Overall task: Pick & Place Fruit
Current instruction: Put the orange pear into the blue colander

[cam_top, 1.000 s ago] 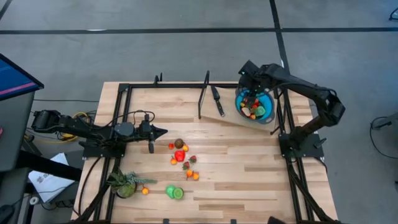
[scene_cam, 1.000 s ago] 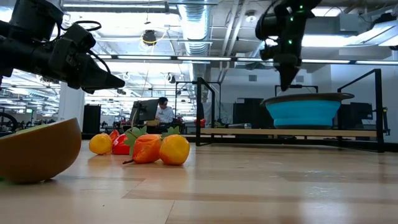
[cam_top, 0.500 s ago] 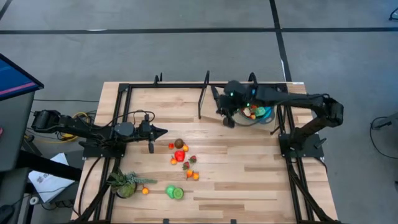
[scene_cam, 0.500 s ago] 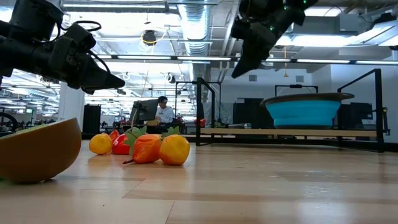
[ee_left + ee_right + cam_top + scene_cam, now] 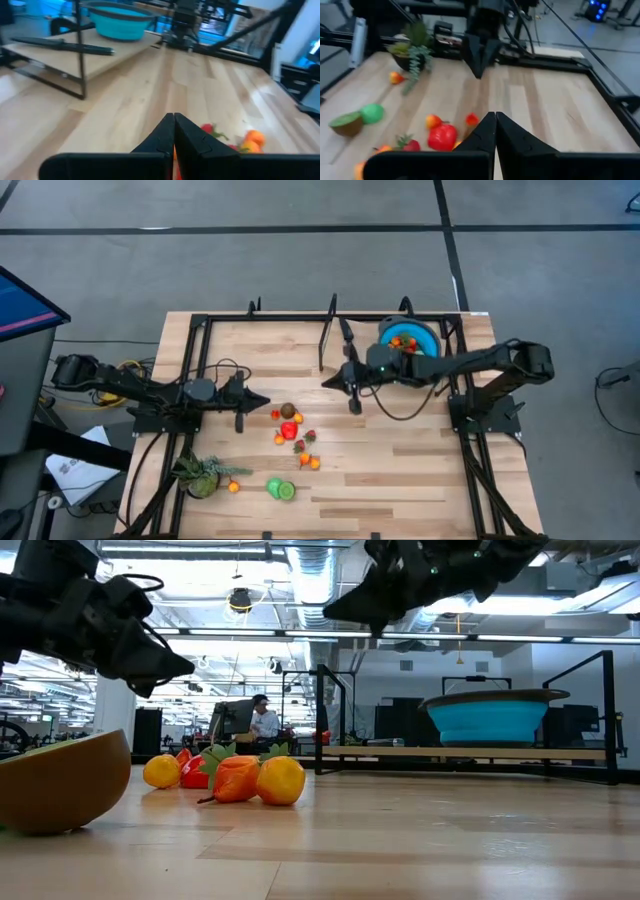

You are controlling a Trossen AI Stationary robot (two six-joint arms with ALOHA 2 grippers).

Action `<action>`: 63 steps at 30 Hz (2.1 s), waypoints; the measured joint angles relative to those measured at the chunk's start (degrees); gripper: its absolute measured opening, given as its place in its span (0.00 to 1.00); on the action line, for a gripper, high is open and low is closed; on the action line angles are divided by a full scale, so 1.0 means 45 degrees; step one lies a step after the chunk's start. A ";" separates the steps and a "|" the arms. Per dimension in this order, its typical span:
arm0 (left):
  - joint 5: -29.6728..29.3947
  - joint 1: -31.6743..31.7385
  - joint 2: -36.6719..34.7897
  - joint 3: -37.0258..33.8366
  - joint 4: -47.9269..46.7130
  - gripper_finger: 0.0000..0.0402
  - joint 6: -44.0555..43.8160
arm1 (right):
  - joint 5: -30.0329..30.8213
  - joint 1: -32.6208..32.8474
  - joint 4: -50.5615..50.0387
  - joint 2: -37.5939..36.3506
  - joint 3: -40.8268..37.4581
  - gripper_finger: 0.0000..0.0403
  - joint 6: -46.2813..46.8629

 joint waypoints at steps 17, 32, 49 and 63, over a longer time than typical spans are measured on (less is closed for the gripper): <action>-0.3106 -0.3287 0.0497 0.0490 -0.0005 0.00 -0.0342 | 0.0151 0.0433 -0.0041 0.0000 -0.0010 0.00 0.0005; -0.3384 -0.3219 0.4281 0.2392 -0.2263 0.00 -0.0727 | 0.0146 -0.0327 -0.0175 0.0000 -0.0010 0.00 0.0000; -0.1874 -0.3267 0.3395 0.2407 -0.6032 0.00 -0.5008 | 0.0146 -0.0337 -0.0169 0.0000 -0.0010 0.00 -0.0073; -0.2657 -0.2510 0.3390 0.2407 -0.6025 0.27 -0.4328 | 0.0146 -0.0337 -0.0208 0.0000 -0.0005 0.00 -0.0131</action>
